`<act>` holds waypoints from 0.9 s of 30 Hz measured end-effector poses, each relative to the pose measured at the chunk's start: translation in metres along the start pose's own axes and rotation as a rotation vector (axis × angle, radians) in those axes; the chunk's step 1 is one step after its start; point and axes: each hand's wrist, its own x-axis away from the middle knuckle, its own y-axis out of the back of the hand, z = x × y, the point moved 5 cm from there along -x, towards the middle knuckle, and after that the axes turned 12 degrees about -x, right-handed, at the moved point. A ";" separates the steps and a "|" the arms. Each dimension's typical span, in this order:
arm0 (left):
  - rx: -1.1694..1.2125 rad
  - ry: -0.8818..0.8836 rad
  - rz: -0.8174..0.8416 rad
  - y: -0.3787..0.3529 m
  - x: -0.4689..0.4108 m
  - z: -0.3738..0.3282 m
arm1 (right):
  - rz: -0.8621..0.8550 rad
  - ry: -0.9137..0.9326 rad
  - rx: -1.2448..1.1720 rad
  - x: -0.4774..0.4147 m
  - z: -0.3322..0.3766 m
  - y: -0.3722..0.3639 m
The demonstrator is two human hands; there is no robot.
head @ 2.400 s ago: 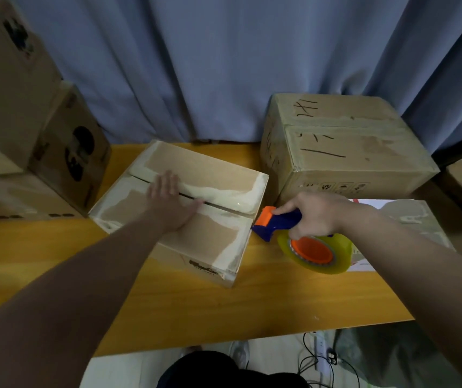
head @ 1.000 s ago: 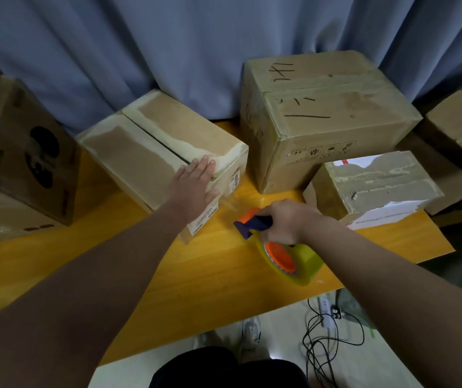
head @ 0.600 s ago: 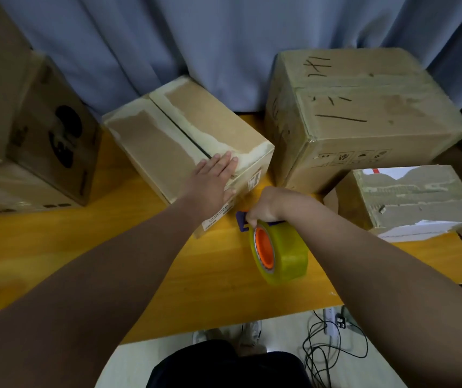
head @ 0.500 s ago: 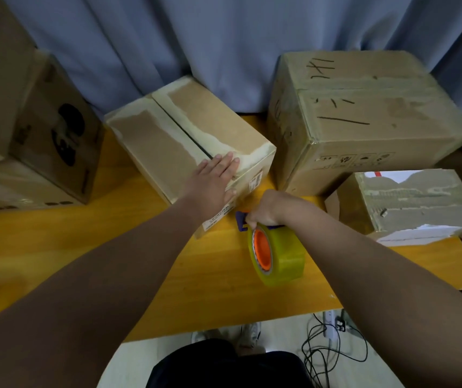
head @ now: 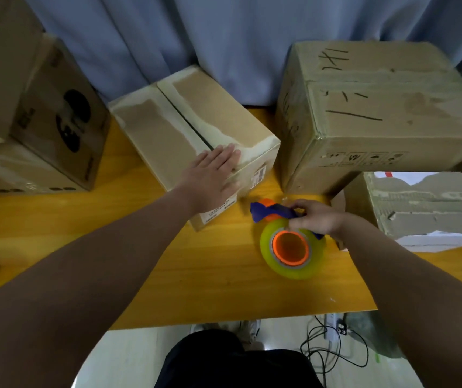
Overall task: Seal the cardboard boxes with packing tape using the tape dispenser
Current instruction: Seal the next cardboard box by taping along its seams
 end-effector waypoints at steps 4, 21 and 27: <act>0.025 0.002 0.045 0.001 0.000 0.001 | -0.060 -0.024 0.041 -0.021 0.001 0.010; 0.126 0.004 0.111 0.005 0.002 0.002 | 0.291 0.242 -1.249 -0.035 0.052 -0.094; 0.140 0.004 0.120 0.004 0.001 0.001 | 0.241 0.342 -1.058 -0.035 0.052 -0.086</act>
